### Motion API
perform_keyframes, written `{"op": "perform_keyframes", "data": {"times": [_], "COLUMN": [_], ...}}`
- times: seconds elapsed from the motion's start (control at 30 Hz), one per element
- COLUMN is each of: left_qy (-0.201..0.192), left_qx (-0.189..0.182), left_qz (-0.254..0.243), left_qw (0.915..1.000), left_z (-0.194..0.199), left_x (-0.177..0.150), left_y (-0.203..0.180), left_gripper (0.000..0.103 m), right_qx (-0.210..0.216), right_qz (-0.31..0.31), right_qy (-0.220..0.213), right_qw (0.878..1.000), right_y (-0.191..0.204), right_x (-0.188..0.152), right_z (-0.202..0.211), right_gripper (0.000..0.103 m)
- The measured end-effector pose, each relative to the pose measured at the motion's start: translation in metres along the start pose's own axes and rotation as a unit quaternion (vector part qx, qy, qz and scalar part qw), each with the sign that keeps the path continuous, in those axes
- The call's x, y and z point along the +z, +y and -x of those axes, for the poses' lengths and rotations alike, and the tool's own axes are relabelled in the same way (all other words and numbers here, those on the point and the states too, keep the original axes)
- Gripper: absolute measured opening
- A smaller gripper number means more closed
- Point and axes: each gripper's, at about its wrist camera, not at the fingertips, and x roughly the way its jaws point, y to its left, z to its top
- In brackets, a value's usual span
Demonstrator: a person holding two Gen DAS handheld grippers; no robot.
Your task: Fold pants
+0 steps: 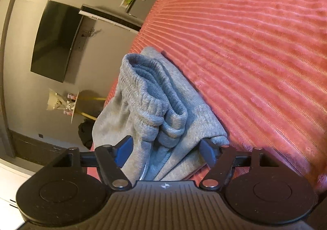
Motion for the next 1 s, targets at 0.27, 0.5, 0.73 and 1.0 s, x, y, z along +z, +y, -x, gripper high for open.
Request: {"op": "perform_keyframes", "data": {"times": [0.27, 0.5, 0.73, 1.0], "left_qy": [-0.034, -0.023, -0.020, -0.016], "left_qx": [0.165, 0.202, 0.201, 0.201], "left_qz": [-0.080, -0.126, -0.124, -0.113], "left_qw": [0.9825, 0.9710, 0.9715, 0.9729], "left_z": [-0.022, -0.035, -0.034, -0.028], "left_x": [-0.010, -0.014, -0.014, -0.012], "left_y": [-0.019, -0.032, -0.027, -0.025], "left_gripper": [0.077, 0.077, 0.077, 0.078], "right_qx": [-0.010, -0.016, -0.024, -0.046], "right_qz": [0.039, 0.058, 0.075, 0.098], "right_qy": [0.003, 0.007, 0.011, 0.009], "right_qw": [0.999, 0.998, 0.997, 0.994], "right_y": [0.010, 0.014, 0.020, 0.030], "right_x": [-0.003, -0.004, -0.006, -0.006], "right_z": [0.001, 0.002, 0.002, 0.009], "right_gripper": [0.076, 0.076, 0.076, 0.079]}}
